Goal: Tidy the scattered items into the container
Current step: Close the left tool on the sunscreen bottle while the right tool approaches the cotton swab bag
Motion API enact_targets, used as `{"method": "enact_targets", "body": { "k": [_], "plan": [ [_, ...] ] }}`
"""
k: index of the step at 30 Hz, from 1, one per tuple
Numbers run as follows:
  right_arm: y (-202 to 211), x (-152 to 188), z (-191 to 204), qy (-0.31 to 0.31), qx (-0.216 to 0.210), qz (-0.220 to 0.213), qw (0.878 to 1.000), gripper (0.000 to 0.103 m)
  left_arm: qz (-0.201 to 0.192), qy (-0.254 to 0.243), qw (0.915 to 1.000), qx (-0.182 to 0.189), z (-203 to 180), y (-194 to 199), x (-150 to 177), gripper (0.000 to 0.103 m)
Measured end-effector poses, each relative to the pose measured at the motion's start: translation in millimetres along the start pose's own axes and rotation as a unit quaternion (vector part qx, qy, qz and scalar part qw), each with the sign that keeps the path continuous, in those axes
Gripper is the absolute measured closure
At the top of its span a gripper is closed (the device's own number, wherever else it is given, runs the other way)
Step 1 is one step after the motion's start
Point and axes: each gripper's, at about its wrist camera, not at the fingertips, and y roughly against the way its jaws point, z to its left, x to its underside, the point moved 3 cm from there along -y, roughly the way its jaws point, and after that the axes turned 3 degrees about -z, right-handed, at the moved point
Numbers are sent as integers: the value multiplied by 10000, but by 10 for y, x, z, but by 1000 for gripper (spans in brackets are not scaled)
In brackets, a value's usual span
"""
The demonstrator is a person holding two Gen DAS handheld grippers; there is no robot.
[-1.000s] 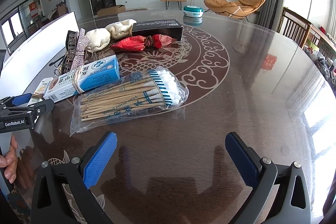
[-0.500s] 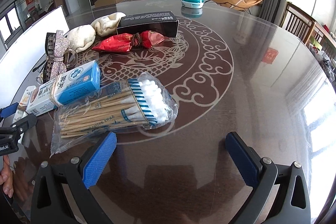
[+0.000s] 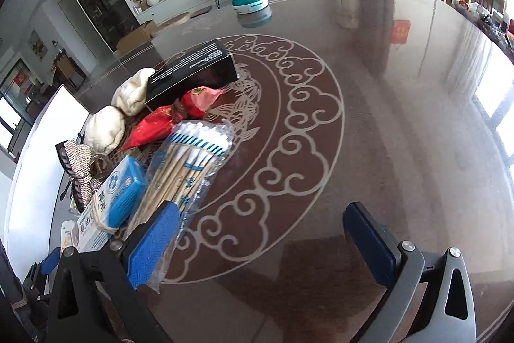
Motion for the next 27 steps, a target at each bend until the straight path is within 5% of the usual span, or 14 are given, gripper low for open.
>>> {"method": "enact_targets", "body": {
  "k": [7, 15, 27],
  "plan": [
    [-210, 106, 559, 834, 177, 80, 9963, 0, -3, 4, 10000, -5, 9, -4, -8, 0],
    [-368, 103, 701, 1575, 521, 38, 9861, 0, -3, 5, 10000, -6, 10, -6, -8, 0],
    [-128, -27, -316, 1086, 845, -139, 9904, 0, -5, 5, 10000, 1, 13, -7, -7, 0]
  ]
}}
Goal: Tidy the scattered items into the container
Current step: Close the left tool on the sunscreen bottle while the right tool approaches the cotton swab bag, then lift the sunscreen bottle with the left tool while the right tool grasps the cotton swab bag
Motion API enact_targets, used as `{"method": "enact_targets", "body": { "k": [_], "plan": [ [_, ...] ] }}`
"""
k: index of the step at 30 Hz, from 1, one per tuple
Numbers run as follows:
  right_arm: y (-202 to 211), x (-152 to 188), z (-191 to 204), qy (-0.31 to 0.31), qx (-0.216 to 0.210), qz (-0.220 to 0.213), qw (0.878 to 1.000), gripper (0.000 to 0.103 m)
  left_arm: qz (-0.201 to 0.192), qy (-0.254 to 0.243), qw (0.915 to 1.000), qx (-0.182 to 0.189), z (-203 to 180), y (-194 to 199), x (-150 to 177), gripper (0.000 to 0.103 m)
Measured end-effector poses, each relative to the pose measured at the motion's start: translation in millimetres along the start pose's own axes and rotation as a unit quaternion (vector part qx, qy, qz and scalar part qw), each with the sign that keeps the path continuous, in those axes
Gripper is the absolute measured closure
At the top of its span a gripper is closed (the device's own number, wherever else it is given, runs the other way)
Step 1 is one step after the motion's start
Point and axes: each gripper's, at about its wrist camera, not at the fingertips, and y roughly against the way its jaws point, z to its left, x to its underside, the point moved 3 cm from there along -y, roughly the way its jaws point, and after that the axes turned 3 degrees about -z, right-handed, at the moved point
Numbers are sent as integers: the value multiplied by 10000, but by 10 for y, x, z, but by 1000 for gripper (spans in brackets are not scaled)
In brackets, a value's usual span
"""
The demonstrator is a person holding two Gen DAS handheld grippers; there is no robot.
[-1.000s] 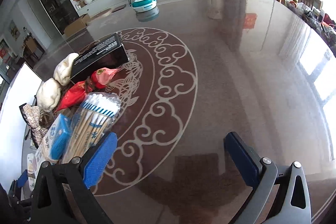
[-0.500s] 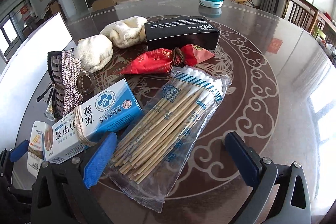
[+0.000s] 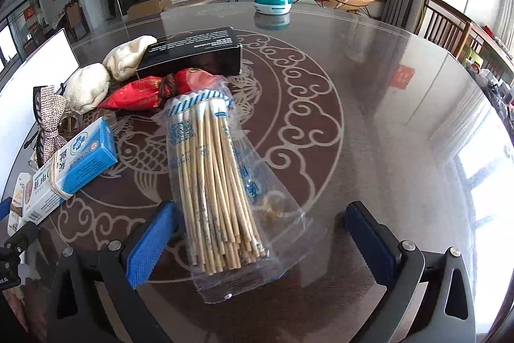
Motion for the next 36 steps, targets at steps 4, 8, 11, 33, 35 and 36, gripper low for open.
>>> {"method": "enact_targets", "body": {
  "k": [4, 8, 11, 33, 35, 36],
  "plan": [
    [39, 16, -66, -71, 105, -37, 9999, 0, 36, -143, 9998, 102, 19, 9, 11, 0],
    [44, 15, -41, -74, 103, -38, 9999, 0, 74, -235, 9995, 181, 153, 56, 66, 0],
    [44, 15, -40, -75, 103, -38, 9999, 0, 91, -203, 9997, 144, 213, 55, 66, 0],
    [70, 38, -37, -89, 104, -35, 9999, 0, -135, 223, 9995, -170, 420, 137, 82, 50],
    [111, 90, -19, -54, 73, -38, 10000, 0, -195, 211, 9994, -181, 427, 132, 83, 50],
    [135, 114, -18, -20, 40, -39, 10000, 0, -244, 201, 9993, -179, 439, 119, 78, 50]
  ]
}}
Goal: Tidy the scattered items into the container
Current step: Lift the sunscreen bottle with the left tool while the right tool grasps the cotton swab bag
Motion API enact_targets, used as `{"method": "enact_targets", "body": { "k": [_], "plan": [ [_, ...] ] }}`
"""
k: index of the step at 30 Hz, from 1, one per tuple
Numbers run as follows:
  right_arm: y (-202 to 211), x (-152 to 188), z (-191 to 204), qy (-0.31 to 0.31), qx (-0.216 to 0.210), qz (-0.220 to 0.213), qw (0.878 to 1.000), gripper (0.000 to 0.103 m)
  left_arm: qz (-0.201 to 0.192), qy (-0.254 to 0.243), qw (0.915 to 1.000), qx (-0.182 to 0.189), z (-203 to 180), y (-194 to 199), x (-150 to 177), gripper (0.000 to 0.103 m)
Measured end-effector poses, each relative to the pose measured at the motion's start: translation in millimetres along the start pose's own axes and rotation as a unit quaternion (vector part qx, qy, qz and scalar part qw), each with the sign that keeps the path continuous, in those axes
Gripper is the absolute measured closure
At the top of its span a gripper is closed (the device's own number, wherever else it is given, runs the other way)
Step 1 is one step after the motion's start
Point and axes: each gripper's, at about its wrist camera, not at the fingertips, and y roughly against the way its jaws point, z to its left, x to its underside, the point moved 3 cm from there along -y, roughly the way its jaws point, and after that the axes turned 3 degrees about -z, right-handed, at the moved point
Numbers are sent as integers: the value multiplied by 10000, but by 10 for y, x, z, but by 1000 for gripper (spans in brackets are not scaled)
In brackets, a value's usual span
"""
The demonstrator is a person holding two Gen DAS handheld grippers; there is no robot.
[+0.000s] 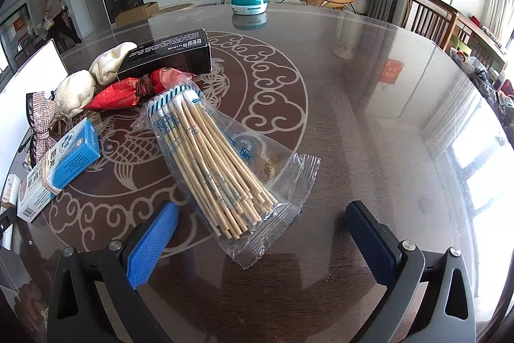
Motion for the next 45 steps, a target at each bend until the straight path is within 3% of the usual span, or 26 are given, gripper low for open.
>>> {"method": "enact_targets", "body": {
  "k": [13, 17, 28, 31, 34, 38, 42, 45],
  "plan": [
    [49, 92, -37, 79, -86, -12, 9999, 0, -155, 8, 9999, -43, -27, -12, 4, 48],
    [50, 92, -36, 79, -85, -12, 9999, 0, -31, 141, 9998, -103, 18, -36, 21, 22],
    [53, 93, -34, 70, -98, -15, 9999, 0, 75, 39, 9999, -55, -3, -58, 36, 9],
    [131, 147, -73, 211, -375, -1, 9991, 0, 76, 37, 9999, -56, -3, -59, 37, 8],
    [325, 137, -158, 127, -865, -264, 9958, 0, 80, 39, 9999, -52, -2, -65, 36, 8],
    [419, -130, 5, 533, -1202, -377, 9906, 0, 93, 29, 9999, -47, -9, -76, 28, 7],
    [69, -358, 359, 1384, -972, 15, 9856, 0, 95, 33, 9999, -44, -7, -72, 29, 7],
    [-177, -379, 472, 1684, -942, 198, 9810, 0, 95, 33, 9999, -44, -6, -72, 28, 7]
  ]
}}
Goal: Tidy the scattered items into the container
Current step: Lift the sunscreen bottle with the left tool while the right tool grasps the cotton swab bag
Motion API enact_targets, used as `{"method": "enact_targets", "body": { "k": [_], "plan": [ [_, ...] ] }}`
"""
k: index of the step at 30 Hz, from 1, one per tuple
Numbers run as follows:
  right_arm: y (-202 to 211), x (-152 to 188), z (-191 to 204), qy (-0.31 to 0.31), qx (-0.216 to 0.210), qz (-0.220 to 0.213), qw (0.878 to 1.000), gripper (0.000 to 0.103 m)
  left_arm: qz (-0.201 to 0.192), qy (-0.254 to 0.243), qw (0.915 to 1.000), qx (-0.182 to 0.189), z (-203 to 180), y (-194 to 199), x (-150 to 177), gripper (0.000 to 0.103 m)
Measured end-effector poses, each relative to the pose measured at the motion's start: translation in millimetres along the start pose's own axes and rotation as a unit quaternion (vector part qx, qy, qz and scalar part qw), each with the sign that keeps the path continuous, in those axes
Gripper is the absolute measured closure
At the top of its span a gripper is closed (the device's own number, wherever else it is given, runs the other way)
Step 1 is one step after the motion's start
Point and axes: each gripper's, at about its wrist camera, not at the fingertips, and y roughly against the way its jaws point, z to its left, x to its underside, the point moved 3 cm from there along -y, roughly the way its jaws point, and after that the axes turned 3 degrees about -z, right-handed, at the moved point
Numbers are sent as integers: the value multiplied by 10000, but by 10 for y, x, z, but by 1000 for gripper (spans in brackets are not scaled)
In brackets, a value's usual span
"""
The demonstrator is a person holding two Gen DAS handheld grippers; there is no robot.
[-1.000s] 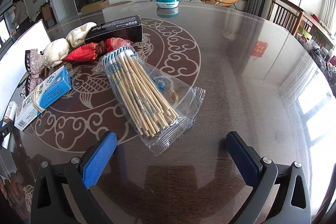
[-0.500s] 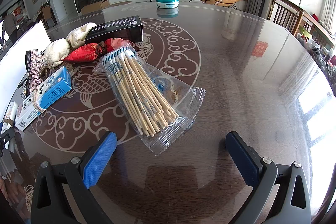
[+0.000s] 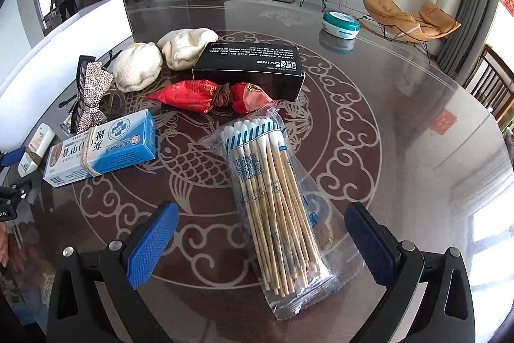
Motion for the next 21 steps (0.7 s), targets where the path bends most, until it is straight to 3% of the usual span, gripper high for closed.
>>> {"method": "enact_targets", "body": {
  "k": [6, 9, 21],
  "plan": [
    [-82, 47, -104, -176, -212, -80, 9996, 0, 3, -5, 10000, 2, -7, 1, 2, 6],
    [-70, 90, -124, -157, -239, -262, 9992, 0, 5, -4, 10000, 1, -11, 5, 4, 6],
    [-83, 74, -87, -199, -200, -286, 9992, 0, 5, -2, 10000, 1, -13, 4, 4, 6]
  ]
}}
